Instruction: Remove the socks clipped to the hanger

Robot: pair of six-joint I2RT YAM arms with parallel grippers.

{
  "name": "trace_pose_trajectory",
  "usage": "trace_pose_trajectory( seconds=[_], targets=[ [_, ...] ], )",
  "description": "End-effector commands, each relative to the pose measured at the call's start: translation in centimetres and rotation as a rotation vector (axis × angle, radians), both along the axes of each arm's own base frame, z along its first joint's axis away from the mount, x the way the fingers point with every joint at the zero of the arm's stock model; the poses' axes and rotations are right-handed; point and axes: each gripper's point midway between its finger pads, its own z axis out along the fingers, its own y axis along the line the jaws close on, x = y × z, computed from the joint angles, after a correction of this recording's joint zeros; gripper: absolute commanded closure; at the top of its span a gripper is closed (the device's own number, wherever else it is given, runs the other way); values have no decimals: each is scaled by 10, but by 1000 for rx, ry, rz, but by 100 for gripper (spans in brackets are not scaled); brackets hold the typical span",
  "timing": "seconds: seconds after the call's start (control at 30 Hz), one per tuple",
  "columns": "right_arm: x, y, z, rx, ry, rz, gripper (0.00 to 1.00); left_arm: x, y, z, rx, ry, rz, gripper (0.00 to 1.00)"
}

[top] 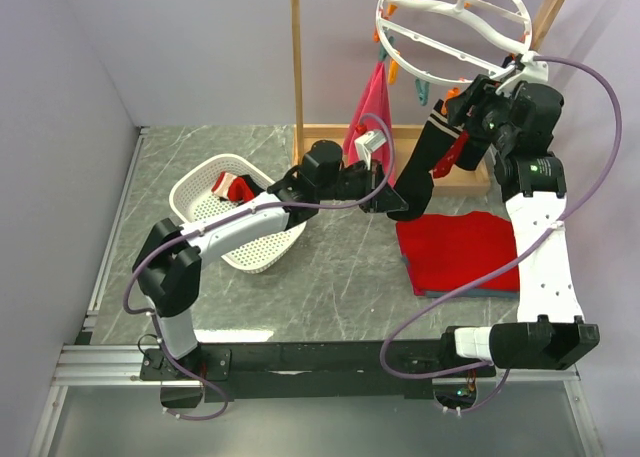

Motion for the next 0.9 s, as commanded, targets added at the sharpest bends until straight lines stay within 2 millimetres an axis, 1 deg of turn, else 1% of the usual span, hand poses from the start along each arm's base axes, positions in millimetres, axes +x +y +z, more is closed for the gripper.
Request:
trace_pose_trajectory(
  seconds=[0.0, 0.23, 0.27, 0.33, 0.37, 0.43, 0.53, 0.63, 0.73, 0.87],
  targets=[
    [2, 7, 36, -33, -197, 100, 32, -24, 9, 34, -75, -29, -78, 99],
    [10, 14, 31, -103, -220, 196, 32, -39, 17, 47, -98, -28, -132, 99],
    [13, 13, 28, -108, -217, 196, 32, -41, 18, 48, -100, -27, -144, 99],
    [16, 6, 30, -107, -228, 188, 33, -44, 18, 52, -109, -22, -159, 99],
    [19, 5, 26, -96, -221, 191, 34, -46, 19, 54, -110, -20, -170, 99],
    [20, 7, 26, -85, -228, 223, 35, -47, 19, 54, -108, -13, -174, 99],
    [26, 9, 17, -87, -207, 268, 36, -47, 19, 53, -99, -7, -180, 99],
    [29, 12, 13, -87, -209, 302, 36, -47, 19, 51, -92, -1, -180, 99],
    [32, 15, 11, -76, -208, 333, 36, -48, 18, 51, -92, 3, -186, 99],
    [34, 18, 13, -58, -215, 359, 39, -48, 17, 47, -83, 13, -187, 99]
  ],
)
